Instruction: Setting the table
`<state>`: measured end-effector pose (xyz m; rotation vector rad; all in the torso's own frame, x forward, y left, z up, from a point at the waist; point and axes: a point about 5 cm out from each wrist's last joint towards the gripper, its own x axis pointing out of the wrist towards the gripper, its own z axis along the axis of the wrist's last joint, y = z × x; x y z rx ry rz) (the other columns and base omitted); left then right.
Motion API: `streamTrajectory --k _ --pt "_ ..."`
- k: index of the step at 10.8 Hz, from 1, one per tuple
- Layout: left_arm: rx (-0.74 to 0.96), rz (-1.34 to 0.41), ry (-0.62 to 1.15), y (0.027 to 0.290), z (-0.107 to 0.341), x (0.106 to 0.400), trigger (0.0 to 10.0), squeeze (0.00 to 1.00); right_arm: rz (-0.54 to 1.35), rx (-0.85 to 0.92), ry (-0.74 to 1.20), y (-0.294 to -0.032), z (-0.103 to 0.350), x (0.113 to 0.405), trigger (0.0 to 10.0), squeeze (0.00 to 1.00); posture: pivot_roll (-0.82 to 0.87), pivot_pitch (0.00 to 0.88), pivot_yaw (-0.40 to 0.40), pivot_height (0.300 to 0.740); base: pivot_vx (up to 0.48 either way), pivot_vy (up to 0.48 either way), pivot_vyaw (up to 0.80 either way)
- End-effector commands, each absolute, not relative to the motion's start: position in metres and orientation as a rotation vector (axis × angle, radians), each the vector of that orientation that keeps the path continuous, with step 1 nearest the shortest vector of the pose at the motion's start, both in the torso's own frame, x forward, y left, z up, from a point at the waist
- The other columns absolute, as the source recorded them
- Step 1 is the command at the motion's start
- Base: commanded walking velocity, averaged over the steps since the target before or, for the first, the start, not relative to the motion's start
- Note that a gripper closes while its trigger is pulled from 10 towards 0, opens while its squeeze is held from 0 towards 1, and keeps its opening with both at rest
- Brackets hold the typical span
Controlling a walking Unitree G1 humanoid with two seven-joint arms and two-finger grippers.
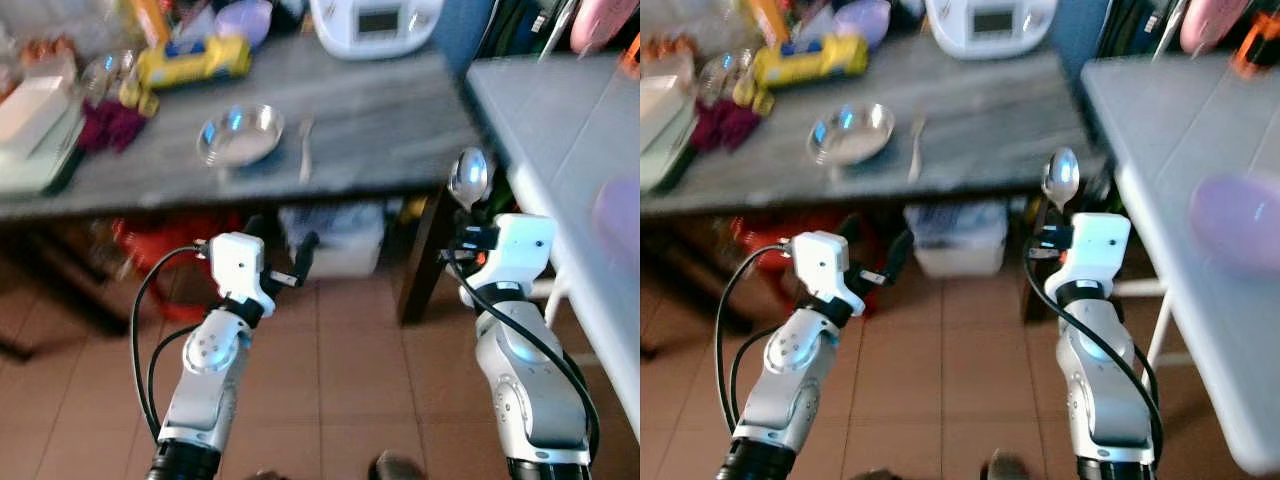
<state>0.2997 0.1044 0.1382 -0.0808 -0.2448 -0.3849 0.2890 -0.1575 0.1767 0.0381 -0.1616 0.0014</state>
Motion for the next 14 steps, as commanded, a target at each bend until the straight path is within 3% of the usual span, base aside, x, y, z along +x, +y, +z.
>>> streamTrajectory --k 1,9,14 --pt "-0.060 -0.359 -0.237 0.115 0.136 0.299 10.0 0.00 0.025 0.052 -0.174 -0.148 0.179 0.289 10.0 0.00 -0.10 0.180 0.082 0.740 0.480 0.000 0.44" --pt "-0.053 -0.369 -0.231 0.116 0.134 0.298 10.0 0.00 0.011 0.070 -0.169 -0.150 0.176 0.289 10.0 0.00 -0.10 0.176 0.083 0.740 0.480 0.000 0.05" --pt "0.040 -0.316 -0.231 0.149 0.127 0.272 10.0 0.00 0.010 0.105 -0.162 -0.144 0.173 0.287 10.0 0.00 -0.08 0.180 0.091 0.740 0.000 0.000 0.00"
